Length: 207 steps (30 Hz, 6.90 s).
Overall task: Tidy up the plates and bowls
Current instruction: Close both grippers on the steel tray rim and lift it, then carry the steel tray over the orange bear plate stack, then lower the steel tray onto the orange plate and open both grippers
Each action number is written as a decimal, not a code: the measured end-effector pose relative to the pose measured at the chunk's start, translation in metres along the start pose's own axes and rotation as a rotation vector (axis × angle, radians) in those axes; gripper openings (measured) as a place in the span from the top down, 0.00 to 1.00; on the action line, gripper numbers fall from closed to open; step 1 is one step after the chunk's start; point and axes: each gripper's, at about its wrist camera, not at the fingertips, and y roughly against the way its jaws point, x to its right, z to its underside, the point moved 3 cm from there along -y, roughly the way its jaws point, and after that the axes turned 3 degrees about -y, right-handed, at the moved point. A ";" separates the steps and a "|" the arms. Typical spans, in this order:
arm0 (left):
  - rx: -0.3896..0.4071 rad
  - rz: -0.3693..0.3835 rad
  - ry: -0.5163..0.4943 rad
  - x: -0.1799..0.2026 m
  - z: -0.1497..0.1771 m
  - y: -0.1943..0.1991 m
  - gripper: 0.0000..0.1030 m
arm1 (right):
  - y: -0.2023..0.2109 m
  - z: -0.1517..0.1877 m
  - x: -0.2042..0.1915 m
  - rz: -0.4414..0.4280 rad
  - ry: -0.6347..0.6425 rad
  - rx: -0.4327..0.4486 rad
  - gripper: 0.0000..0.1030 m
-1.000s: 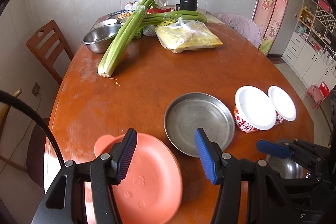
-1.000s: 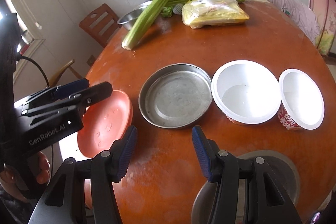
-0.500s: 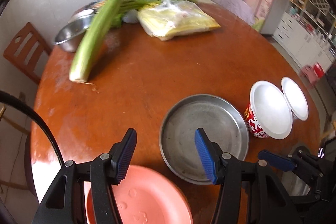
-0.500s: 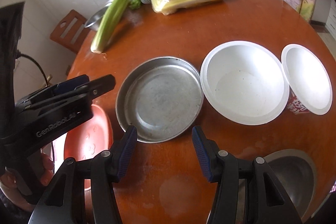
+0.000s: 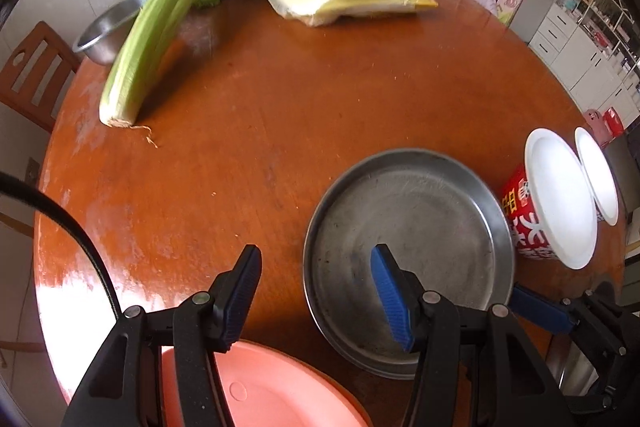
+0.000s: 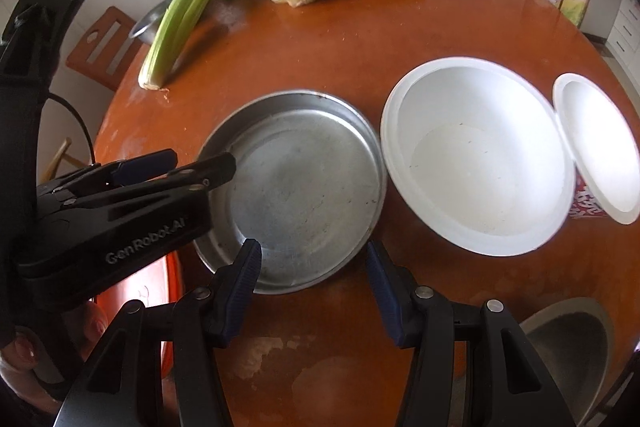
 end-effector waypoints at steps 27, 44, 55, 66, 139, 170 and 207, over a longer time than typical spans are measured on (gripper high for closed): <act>0.132 -0.041 -0.035 0.008 0.007 0.050 0.65 | 0.019 0.000 -0.012 -0.053 0.026 0.071 0.50; 0.234 -0.070 0.025 -0.006 0.038 0.111 0.65 | 0.066 0.017 -0.040 -0.107 0.129 0.179 0.50; 0.266 -0.106 0.083 -0.023 0.070 0.138 0.65 | 0.080 0.037 -0.067 -0.143 0.210 0.196 0.50; 0.293 -0.113 0.135 -0.033 0.097 0.154 0.65 | 0.091 0.056 -0.083 -0.170 0.278 0.214 0.50; 0.203 -0.120 0.264 -0.065 0.150 0.098 0.59 | 0.021 0.087 -0.111 -0.034 0.516 0.171 0.50; 0.177 -0.048 0.415 -0.094 0.181 0.101 0.42 | 0.056 0.081 -0.091 -0.066 0.474 0.228 0.49; 0.093 0.096 0.377 -0.051 0.113 0.045 0.42 | 0.018 0.047 -0.062 -0.036 0.428 0.159 0.48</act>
